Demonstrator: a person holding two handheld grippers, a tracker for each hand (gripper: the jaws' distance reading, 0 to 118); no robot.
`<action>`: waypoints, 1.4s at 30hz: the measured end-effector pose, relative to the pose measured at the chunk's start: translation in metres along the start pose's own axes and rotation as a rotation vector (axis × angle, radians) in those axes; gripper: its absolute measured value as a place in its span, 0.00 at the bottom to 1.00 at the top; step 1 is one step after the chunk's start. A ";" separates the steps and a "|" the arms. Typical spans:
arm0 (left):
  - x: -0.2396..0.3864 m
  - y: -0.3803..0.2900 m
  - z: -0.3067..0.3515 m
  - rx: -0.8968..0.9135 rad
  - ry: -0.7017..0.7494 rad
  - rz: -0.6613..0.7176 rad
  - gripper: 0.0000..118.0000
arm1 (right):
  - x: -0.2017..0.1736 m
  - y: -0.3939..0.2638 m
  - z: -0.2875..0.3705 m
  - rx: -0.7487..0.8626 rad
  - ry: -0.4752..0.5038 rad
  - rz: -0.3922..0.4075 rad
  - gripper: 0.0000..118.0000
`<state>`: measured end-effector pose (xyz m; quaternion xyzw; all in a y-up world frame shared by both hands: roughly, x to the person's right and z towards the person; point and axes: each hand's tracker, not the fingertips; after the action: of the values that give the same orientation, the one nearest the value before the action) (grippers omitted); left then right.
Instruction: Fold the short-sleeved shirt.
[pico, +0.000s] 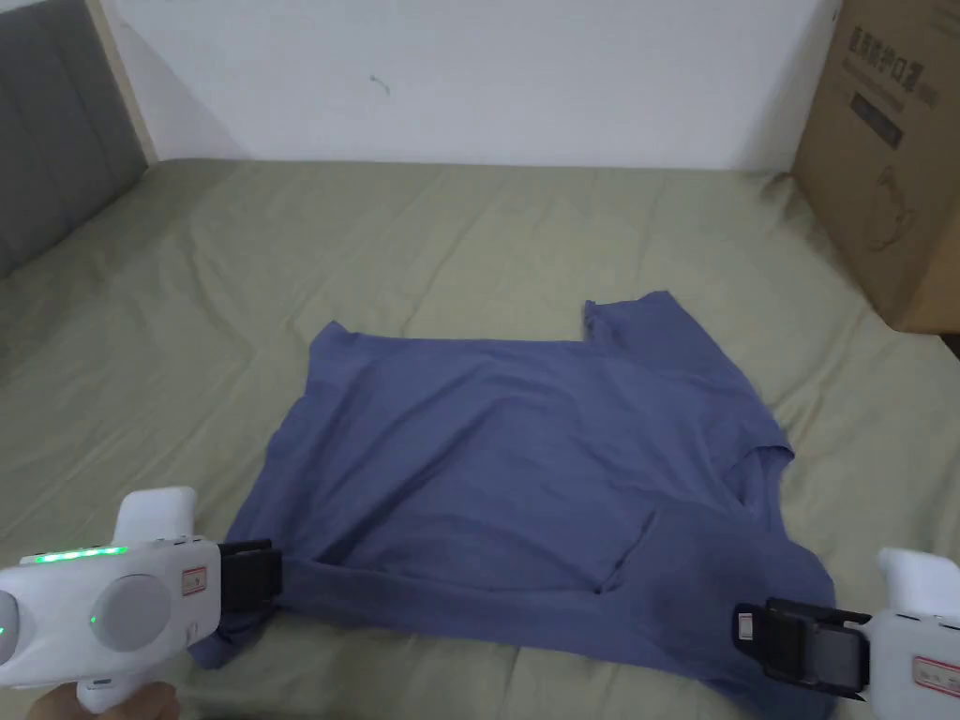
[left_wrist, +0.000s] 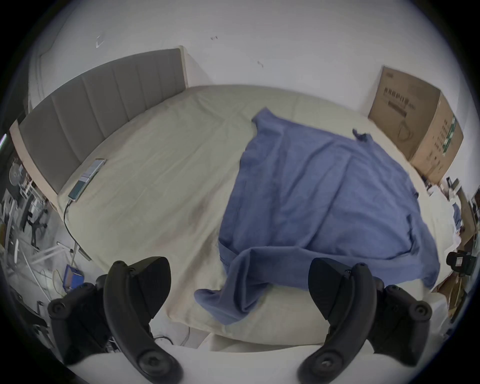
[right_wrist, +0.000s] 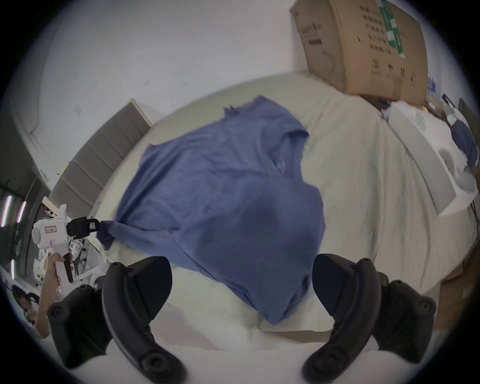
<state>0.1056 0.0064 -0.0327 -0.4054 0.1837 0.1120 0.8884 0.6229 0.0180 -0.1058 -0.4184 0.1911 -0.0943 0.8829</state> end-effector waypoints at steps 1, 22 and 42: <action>-0.005 0.001 0.008 0.003 0.003 0.007 0.92 | -0.004 0.003 0.006 0.030 0.014 0.020 0.93; -0.021 -0.031 0.022 -0.011 -0.020 -0.062 0.57 | -0.020 -0.027 0.017 0.098 0.002 0.055 0.00; -0.002 -0.018 0.005 -0.038 -0.049 -0.083 0.03 | 0.006 -0.044 0.019 0.019 -0.162 0.082 0.95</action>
<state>0.1114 -0.0011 -0.0164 -0.4266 0.1427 0.0886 0.8887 0.6361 0.0012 -0.0628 -0.4080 0.1350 -0.0257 0.9026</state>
